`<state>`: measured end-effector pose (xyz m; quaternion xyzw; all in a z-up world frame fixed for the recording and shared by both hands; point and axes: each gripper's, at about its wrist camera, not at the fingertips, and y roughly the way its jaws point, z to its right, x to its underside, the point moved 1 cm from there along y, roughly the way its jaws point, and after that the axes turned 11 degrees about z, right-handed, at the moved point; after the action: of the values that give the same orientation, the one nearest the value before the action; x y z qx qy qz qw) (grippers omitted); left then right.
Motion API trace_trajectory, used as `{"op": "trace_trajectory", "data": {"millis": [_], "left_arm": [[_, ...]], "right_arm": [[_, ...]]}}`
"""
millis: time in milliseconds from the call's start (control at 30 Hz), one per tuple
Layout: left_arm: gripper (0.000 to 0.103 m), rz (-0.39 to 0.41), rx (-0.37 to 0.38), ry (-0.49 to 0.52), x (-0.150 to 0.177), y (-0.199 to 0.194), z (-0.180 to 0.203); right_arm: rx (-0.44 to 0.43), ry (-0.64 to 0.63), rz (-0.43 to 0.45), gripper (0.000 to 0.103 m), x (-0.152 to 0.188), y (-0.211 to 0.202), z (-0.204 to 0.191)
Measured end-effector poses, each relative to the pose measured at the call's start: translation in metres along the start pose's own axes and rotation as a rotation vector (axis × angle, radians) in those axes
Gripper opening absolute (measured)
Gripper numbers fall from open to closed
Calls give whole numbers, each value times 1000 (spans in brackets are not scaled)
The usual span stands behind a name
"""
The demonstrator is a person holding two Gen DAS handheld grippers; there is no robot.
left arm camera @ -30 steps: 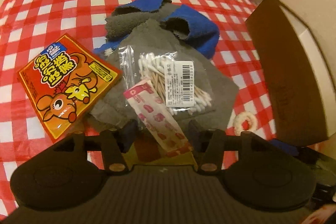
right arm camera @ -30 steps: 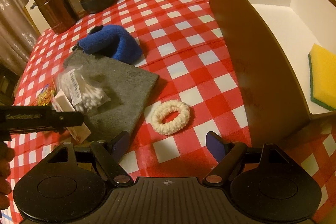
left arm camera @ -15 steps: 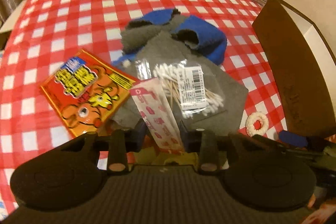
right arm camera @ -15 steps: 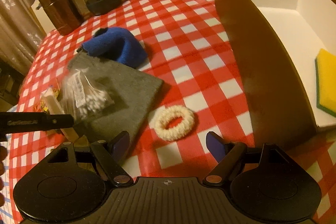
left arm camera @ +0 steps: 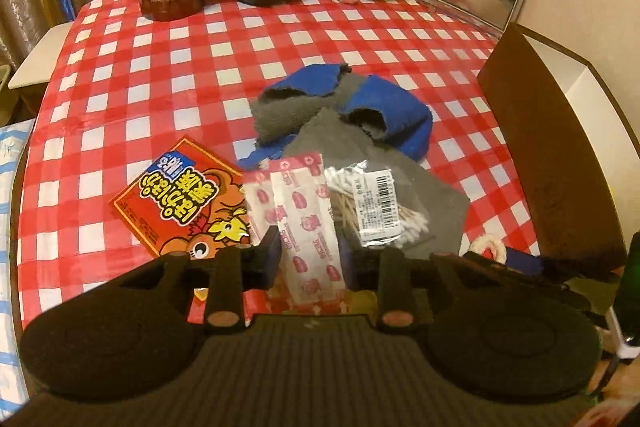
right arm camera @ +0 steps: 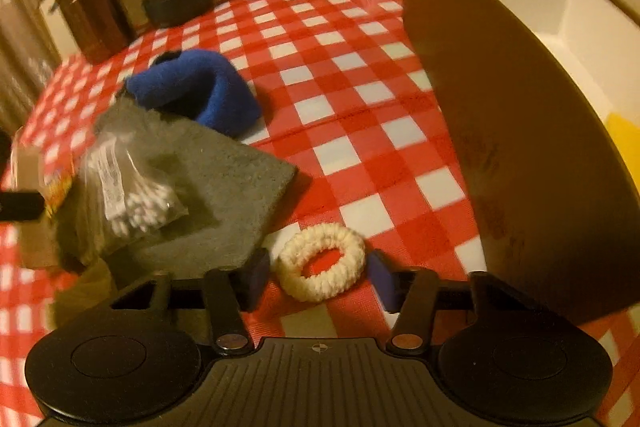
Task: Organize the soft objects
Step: 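Grasp the bandage packet with the left gripper while the right gripper grasps the knitted ring, then carry the bandage packet and knitted ring over the brown box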
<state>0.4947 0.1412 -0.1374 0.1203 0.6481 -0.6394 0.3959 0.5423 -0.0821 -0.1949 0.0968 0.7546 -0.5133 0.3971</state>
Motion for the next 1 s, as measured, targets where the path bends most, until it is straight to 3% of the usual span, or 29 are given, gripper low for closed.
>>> {"op": "trace_trajectory", "data": {"millis": [33,67,100,533,1000], "left_arm": [[27,-2,0,-5,1,0,-2],[26,-2,1,-12,1,-1,-4],[26,-1,3,-18,0,-2,-6],[24,55,63,36,-8,-31,2],[24,137,216,197,-31,-59,67]], "right_arm": [[0,-24,6,36,1,0,-2],[-14,-33,8,22,1,0,-3],[-31,-30,5,19,2,-1,-3],[-89,7,77,17,-15,-46,-6],[-70,65,237,17,-47,-122,16]]}}
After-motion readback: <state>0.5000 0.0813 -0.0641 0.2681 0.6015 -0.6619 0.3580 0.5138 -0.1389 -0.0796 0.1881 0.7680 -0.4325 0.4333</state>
